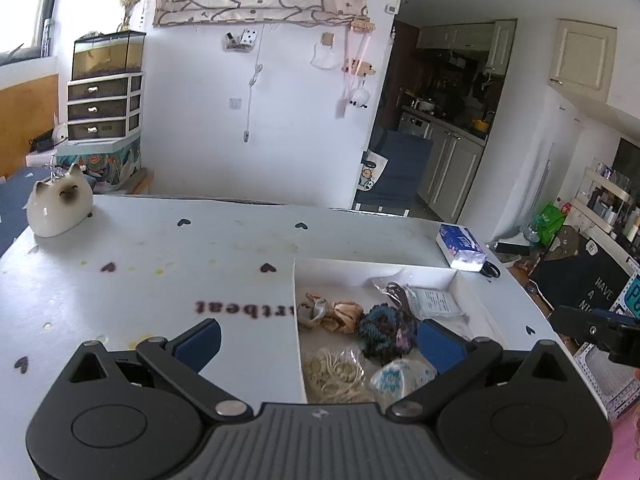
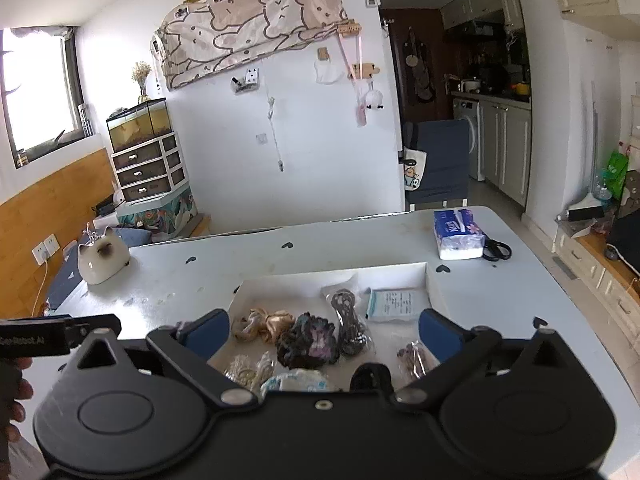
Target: Organize soft objects
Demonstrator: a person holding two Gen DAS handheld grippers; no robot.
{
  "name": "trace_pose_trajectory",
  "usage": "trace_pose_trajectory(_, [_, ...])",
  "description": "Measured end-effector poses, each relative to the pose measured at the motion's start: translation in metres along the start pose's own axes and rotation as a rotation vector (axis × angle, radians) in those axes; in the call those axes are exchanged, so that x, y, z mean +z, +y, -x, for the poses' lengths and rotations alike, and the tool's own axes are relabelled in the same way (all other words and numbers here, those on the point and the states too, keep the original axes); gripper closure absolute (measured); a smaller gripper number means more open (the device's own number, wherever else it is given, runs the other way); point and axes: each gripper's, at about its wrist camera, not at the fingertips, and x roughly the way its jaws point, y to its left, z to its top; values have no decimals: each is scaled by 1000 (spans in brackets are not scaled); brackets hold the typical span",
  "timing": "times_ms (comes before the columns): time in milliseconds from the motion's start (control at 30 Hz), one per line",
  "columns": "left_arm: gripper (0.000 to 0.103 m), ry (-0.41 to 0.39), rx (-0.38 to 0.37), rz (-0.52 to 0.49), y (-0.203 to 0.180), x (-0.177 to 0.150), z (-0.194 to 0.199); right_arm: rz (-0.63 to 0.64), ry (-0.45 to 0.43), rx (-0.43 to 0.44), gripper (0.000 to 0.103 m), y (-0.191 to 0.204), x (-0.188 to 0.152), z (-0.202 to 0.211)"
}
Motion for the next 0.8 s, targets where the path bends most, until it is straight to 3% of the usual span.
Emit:
trace_pose_trajectory(400, [0,-13,-7,-46,2,-36,45,37,-35,-33,0,17,-37,44])
trace_pose_trajectory(800, [0,-17,14,-65,4,-57,63,68,-35,-55,0,25,-60,60])
